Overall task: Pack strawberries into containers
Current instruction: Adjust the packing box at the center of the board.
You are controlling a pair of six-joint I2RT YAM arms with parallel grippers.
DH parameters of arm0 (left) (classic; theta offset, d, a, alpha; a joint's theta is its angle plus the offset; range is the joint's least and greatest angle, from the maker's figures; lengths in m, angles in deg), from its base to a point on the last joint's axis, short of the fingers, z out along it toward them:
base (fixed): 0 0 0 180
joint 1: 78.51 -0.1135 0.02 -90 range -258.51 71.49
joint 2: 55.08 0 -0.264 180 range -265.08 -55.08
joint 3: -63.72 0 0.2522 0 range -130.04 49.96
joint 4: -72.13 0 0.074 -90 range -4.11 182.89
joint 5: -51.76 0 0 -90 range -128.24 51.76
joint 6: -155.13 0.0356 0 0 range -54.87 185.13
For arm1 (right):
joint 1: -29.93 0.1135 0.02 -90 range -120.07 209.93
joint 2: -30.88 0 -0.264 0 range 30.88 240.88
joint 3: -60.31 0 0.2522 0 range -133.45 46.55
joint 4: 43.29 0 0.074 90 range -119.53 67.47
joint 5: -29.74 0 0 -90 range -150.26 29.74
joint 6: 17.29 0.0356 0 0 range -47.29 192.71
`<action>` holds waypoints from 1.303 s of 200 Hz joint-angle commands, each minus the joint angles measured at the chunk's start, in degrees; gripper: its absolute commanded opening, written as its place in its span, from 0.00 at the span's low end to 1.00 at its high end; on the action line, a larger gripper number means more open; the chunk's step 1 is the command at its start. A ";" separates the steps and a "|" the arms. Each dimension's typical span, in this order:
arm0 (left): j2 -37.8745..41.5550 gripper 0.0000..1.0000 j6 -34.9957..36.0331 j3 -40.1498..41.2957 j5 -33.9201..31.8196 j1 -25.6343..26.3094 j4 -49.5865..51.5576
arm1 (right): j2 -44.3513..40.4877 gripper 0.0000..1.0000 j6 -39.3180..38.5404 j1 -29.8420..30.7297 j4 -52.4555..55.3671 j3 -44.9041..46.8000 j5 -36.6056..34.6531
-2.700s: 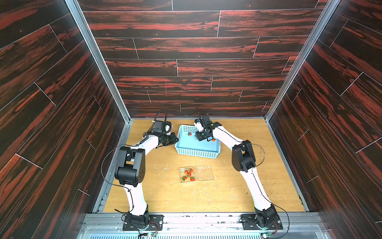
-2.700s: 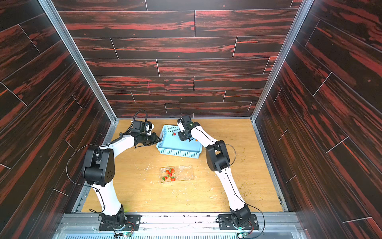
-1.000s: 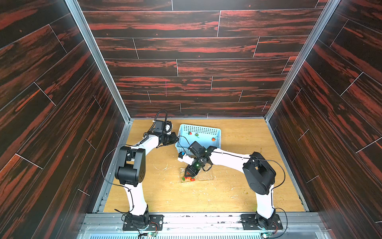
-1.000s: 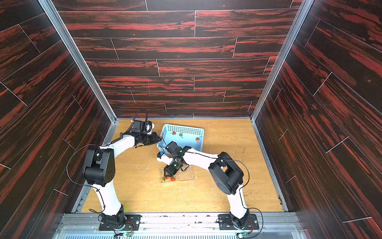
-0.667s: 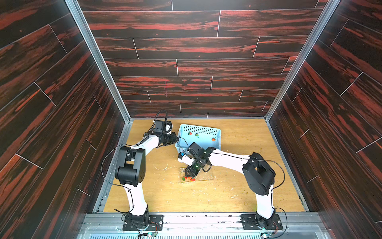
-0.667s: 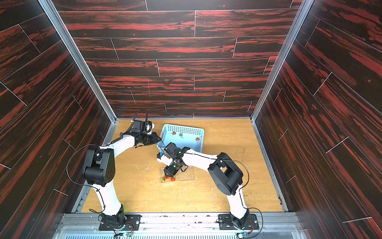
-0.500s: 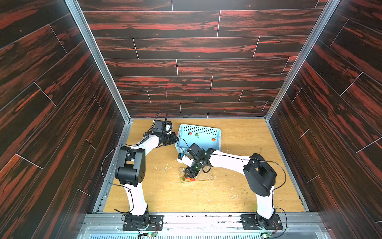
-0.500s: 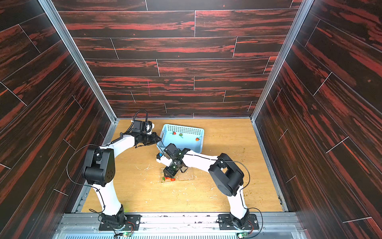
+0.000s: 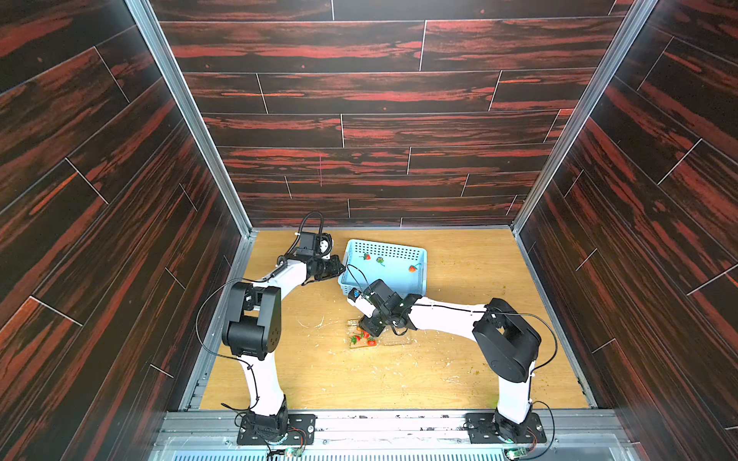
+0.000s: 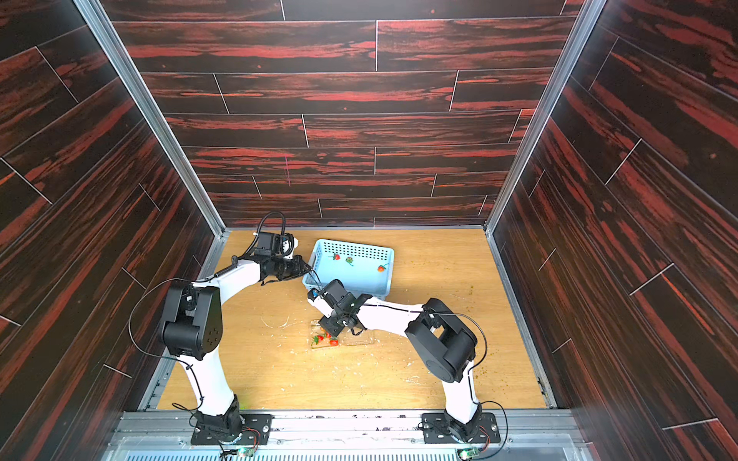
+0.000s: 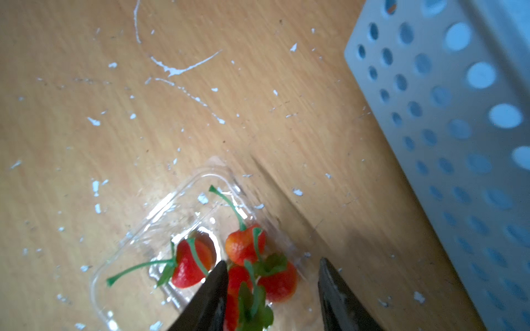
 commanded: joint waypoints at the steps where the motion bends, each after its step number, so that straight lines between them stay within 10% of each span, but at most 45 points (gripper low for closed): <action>1: 1.74 0.10 0.45 -0.04 0.52 0.12 0.06 | -2.05 0.53 0.86 0.25 -2.58 0.97 -0.88; 260: 2.03 0.10 0.27 0.77 1.34 0.24 -0.90 | -9.94 0.52 8.96 -1.85 -6.30 11.80 -5.37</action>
